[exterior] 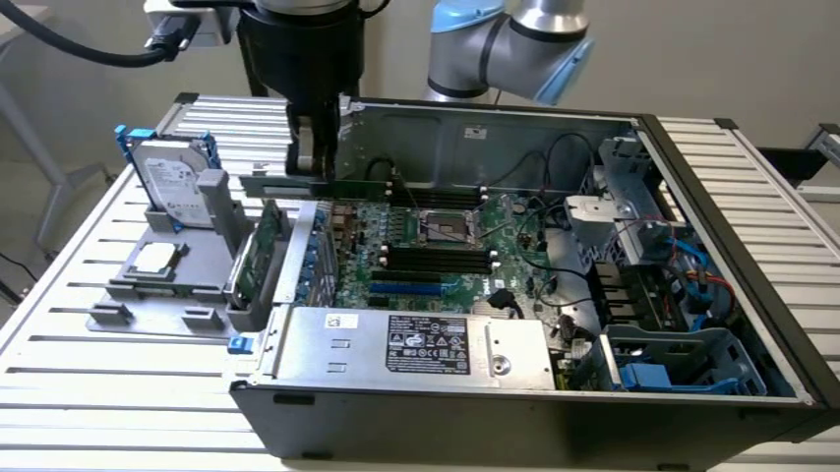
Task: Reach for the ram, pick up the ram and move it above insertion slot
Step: 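Pick up the ram and move it above insertion slot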
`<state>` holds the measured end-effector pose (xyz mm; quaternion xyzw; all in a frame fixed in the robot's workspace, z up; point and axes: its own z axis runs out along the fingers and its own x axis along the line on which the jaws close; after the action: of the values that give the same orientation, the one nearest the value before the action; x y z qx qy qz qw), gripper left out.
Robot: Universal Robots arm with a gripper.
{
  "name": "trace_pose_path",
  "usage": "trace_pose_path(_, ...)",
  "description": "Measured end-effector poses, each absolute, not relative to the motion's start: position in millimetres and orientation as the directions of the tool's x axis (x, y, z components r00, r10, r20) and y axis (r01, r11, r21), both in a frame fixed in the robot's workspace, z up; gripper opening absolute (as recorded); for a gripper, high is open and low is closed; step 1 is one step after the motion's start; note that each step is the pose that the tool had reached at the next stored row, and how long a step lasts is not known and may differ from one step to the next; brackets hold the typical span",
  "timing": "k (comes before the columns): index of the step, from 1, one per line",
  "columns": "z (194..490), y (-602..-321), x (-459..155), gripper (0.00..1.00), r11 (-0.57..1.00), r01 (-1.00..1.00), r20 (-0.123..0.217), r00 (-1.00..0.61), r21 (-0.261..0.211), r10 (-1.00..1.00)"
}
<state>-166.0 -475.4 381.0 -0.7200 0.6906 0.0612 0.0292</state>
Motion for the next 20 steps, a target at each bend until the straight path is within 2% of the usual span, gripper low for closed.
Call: trace_pose_path(20,376,-470,-76,0.14,-0.049,-0.998,-0.134,0.043,0.042,-0.99)
